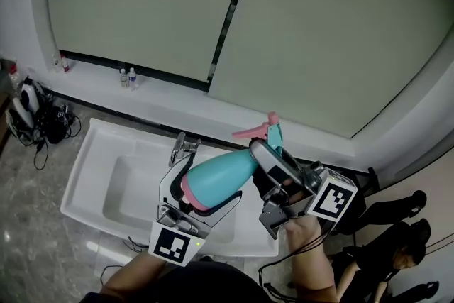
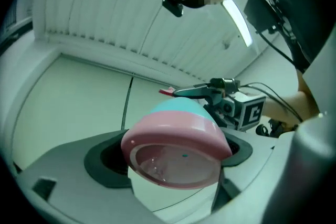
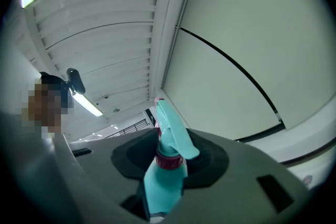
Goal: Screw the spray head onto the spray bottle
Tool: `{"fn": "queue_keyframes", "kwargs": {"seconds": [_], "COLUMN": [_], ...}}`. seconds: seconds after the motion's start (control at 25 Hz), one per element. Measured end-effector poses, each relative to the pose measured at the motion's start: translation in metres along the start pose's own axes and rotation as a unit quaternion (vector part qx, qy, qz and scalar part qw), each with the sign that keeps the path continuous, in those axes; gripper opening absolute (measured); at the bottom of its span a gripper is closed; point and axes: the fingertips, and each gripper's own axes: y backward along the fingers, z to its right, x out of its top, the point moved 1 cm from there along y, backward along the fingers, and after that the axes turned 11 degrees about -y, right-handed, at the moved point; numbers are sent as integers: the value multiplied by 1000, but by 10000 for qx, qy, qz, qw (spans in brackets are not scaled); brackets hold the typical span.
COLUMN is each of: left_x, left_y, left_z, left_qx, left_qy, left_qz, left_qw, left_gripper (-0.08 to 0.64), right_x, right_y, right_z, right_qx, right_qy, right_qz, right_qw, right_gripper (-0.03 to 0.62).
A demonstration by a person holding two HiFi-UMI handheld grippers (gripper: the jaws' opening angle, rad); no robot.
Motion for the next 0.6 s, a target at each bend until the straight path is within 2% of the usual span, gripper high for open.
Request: {"fn": "queue_keyframes", "kwargs": {"seconds": [0.08, 0.12, 0.16, 0.2, 0.24, 0.28, 0.32, 0.36, 0.4, 0.48, 0.6], "left_x": [-6, -6, -6, -7, -8, -9, -10, -11, -10, 0, 29], "left_y": [0, 0, -1, -2, -4, -4, -5, -4, -3, 1, 8], "left_z": [2, 3, 3, 4, 3, 2, 1, -1, -3, -7, -4], "left_qx": [-50, -84, -137, -201, -297, -475, -735, -1020, -1299, -1833, -2657], "left_qy": [-522, -617, -498, -86, 583, 1332, 2058, 2765, 3440, 4550, 5585], "left_qz": [-239, -256, -222, -134, 5, 169, 330, 479, 632, 990, 1548], "left_qw": [9983, 9977, 9984, 9997, 9979, 9898, 9753, 9544, 9278, 8658, 7704], "left_gripper": [469, 469, 469, 469, 469, 469, 469, 469, 469, 469, 469], "right_x": [0, 0, -1, -1, -1, 0, 0, 1, 1, 7, 20], "right_y": [2, 3, 5, 6, 7, 8, 10, 14, 21, 39, 58], "right_z": [9, 13, 16, 17, 16, 12, 5, -2, -8, -16, -14], "right_qx": [-202, -278, -323, -318, -246, -111, 71, 290, 555, 1196, 2038], "right_qy": [-236, -365, -486, -594, -686, -740, -726, -640, -518, -306, -6], "right_qz": [47, 86, 133, 187, 249, 311, 362, 383, 369, 314, 191], "right_qw": [9995, 9989, 9982, 9976, 9970, 9967, 9967, 9968, 9964, 9919, 9788], "right_gripper": [141, 141, 141, 141, 141, 143, 143, 171, 199, 239, 262]}}
